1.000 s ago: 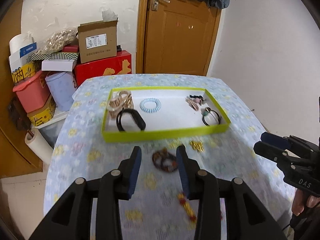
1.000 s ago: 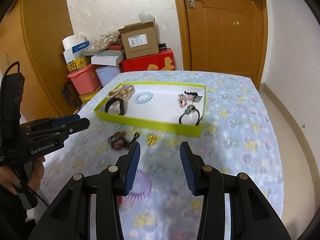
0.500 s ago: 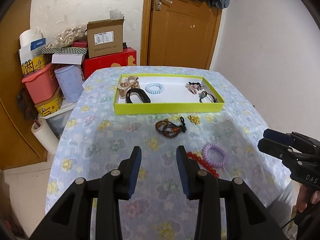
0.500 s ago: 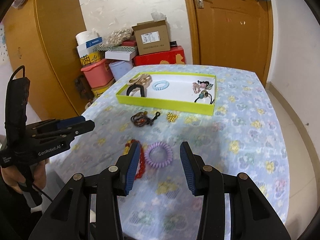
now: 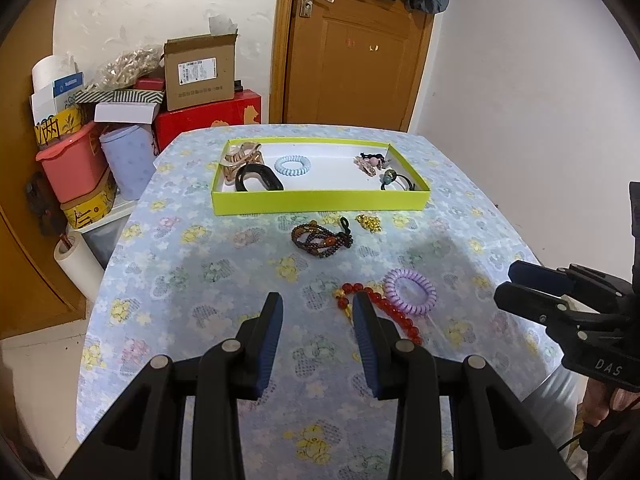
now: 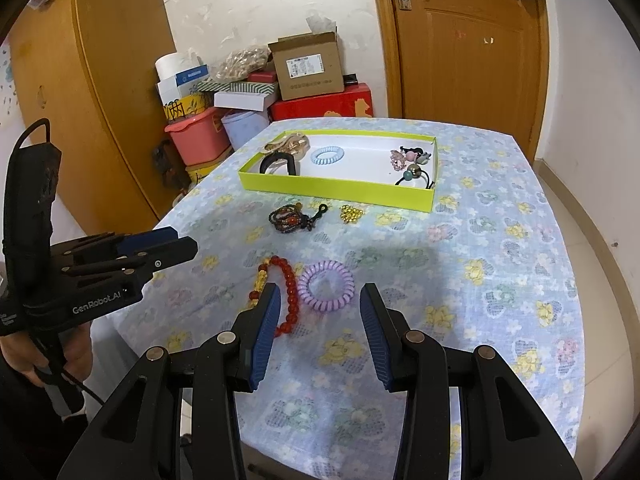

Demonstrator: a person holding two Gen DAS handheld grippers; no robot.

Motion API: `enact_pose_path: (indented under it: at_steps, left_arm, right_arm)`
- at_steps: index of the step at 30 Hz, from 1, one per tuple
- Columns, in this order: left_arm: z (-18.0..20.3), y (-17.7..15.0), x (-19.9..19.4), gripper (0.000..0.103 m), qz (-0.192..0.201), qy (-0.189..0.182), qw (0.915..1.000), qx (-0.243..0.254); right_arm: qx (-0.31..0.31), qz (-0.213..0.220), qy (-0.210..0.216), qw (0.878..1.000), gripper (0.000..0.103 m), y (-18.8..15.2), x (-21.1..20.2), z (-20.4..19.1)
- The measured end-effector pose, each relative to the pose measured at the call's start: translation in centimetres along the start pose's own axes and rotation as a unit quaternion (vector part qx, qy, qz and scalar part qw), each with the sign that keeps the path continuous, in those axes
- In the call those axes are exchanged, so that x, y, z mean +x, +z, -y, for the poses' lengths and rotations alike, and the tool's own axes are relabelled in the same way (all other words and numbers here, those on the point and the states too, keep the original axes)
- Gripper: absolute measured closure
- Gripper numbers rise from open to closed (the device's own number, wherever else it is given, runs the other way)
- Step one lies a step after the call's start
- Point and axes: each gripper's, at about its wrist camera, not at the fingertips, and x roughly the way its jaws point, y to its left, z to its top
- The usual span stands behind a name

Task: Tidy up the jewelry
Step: 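Lift both tools out of the tray toward the jewelry left on the cloth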

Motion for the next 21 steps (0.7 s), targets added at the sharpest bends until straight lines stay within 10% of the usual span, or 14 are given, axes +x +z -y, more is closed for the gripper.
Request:
enact_pose_path:
  at_steps: [21]
  left_arm:
    - [-1.0,3.2,7.1,0.065,-0.039,-0.018,0.9991,-0.006]
  right_arm:
    - [0.009,-0.029,-0.005,1.0,0.061,1.7,4.9,2.0]
